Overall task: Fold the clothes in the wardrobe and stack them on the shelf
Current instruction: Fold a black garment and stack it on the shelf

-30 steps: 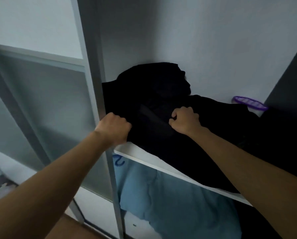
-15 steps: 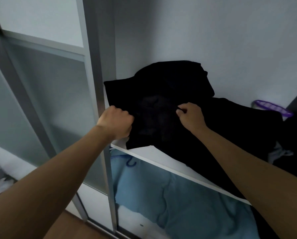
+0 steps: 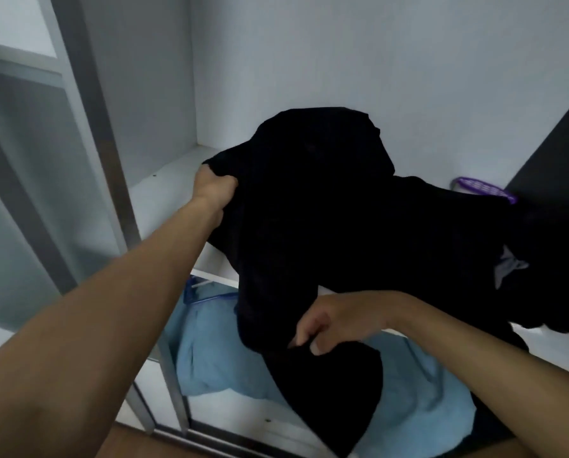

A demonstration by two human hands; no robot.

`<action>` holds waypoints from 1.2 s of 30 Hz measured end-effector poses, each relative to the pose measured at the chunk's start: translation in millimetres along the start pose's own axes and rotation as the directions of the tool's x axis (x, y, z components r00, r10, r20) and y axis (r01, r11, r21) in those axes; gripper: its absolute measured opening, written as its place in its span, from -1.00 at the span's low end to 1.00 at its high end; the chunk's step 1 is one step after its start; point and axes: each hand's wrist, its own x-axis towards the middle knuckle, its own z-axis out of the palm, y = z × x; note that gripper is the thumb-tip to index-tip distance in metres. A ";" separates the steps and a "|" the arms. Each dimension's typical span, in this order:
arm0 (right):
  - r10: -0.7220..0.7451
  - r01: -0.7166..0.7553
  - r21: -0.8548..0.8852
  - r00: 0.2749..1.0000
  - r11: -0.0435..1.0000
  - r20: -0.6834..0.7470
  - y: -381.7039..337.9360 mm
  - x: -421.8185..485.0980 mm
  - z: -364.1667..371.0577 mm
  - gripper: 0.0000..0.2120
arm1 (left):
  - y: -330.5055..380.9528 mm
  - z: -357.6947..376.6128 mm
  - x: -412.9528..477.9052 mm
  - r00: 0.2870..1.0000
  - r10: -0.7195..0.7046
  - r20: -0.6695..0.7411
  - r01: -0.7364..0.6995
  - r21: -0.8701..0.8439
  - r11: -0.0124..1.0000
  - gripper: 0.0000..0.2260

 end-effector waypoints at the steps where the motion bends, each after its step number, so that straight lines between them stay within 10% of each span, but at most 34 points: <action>1: 0.001 0.003 0.054 0.998 0.999 -0.069 -0.9 -0.5 -4.5 -0.82 | 0.3 4.8 -3.9 0.998 0.062 0.031 -0.063 0.039 0.997 -0.65; 4: 0.176 0.073 0.395 0.811 0.916 -0.558 -4.7 -3.8 -42.9 -0.69 | 2.8 9.2 -27.2 0.943 0.186 0.276 -0.224 0.111 0.968 -0.66; 7: 0.394 0.338 0.748 0.687 0.571 -0.611 -13.2 0.7 -89.6 -0.33 | 6.0 -7.5 -65.6 0.735 0.256 0.628 -0.422 0.129 0.897 -0.58; 10: 0.403 0.445 0.824 0.723 0.350 -0.561 -36.4 23.7 -99.0 -0.46 | -0.5 -30.7 -96.1 0.436 -0.030 0.900 -0.472 0.257 0.843 -0.66; 12: 0.473 0.489 0.773 0.612 0.404 -0.634 -47.8 40.8 -86.1 -0.61 | -5.2 -53.7 -100.1 0.363 -0.258 0.895 -0.394 0.399 0.828 -0.75; 17: 0.278 0.487 0.549 0.521 0.679 -0.807 -55.9 31.8 -26.8 -0.59 | -8.8 -98.2 -80.3 0.880 -0.133 0.457 0.002 0.277 0.961 -0.56; 21: 0.113 0.250 0.360 0.662 0.899 -0.741 -34.2 -1.5 42.9 -0.67 | -4.3 -61.2 -94.0 0.805 -0.282 0.522 0.284 0.079 0.956 -0.18; 24: 0.085 0.210 0.297 0.668 0.932 -0.739 -20.5 -25.4 94.1 -0.74 | -8.3 -10.3 -126.8 0.844 -0.333 0.420 0.383 -0.039 0.923 -0.49; 27: 0.081 0.135 0.264 0.736 0.955 -0.672 -11.4 -55.6 130.3 -0.78 | -24.1 25.5 -165.7 0.964 -0.208 0.165 0.223 -0.076 0.972 -0.88; 29: 0.086 0.074 0.251 0.816 0.965 -0.572 -1.9 -81.8 148.9 -0.77 | -27.5 37.7 -190.7 0.985 -0.054 0.163 0.067 -0.074 0.995 -0.78; 31: 0.139 0.059 0.258 0.717 0.964 -0.683 6.5 -109.7 159.8 -0.76 | -29.2 41.8 -216.2 0.966 0.074 0.246 -0.079 0.011 0.997 -0.72; 34: 0.165 0.173 0.217 0.274 0.961 -0.947 8.8 -151.3 159.5 -0.82 | -44.5 40.4 -253.2 0.909 0.123 0.398 -0.238 0.253 0.938 -0.80; 36: 0.151 0.221 0.197 0.209 0.955 -0.966 4.7 -167.0 158.8 -0.71 | -60.5 37.0 -278.0 0.887 0.091 0.454 -0.266 0.338 0.903 -0.97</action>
